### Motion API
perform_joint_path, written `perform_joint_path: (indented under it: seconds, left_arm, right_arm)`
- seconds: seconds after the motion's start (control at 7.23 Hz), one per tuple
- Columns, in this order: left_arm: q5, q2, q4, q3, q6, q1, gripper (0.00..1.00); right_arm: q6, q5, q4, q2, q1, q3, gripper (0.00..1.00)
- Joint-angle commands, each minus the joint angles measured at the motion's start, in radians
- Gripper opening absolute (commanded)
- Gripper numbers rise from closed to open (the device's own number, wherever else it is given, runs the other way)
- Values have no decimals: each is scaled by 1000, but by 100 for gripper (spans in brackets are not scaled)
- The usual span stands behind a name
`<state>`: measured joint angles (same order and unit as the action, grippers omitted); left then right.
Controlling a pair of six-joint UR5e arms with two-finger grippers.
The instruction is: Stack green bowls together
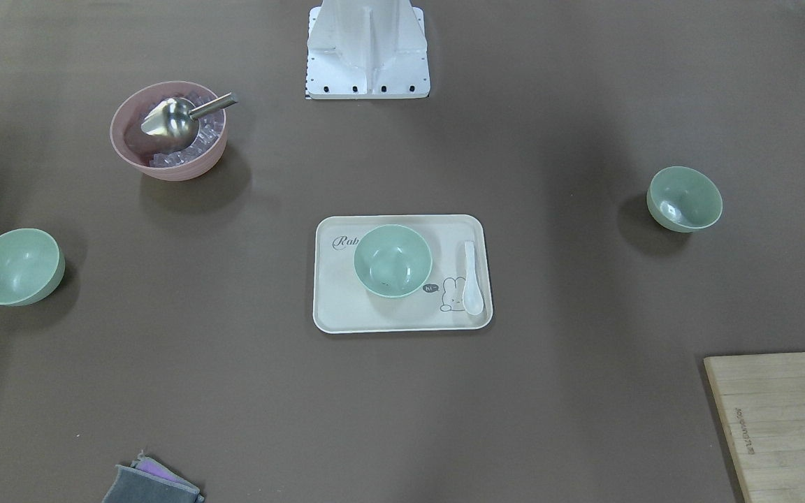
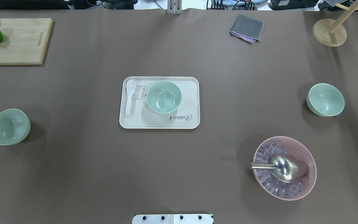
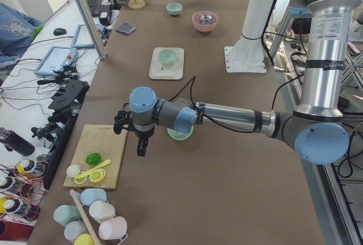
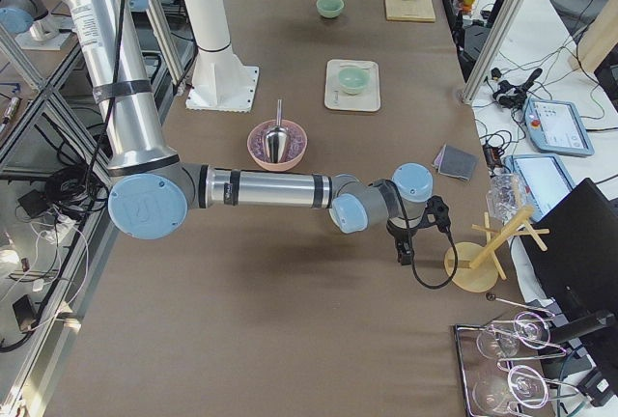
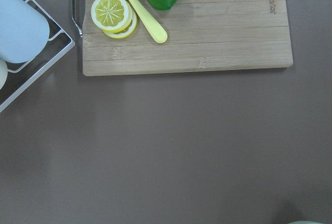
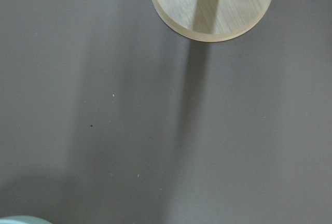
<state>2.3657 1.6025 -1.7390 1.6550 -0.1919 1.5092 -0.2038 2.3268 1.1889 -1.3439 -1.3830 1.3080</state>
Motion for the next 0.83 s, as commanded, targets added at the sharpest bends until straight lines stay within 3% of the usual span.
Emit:
perform_joint_path:
  seconds: [0.0, 0.41, 0.69]
  left_arm:
    - [0, 1, 3, 2, -9, -4, 98]
    - [-3, 8, 1, 2, -15, -66, 98]
    - [-2, 25, -1, 5, -72, -76, 98]
  right_arm:
    - [-84, -6, 0, 2, 37, 29, 100]
    - [-322, -12, -2, -23, 149, 170, 100]
    - [-324, -7, -3, -53, 182, 175, 98]
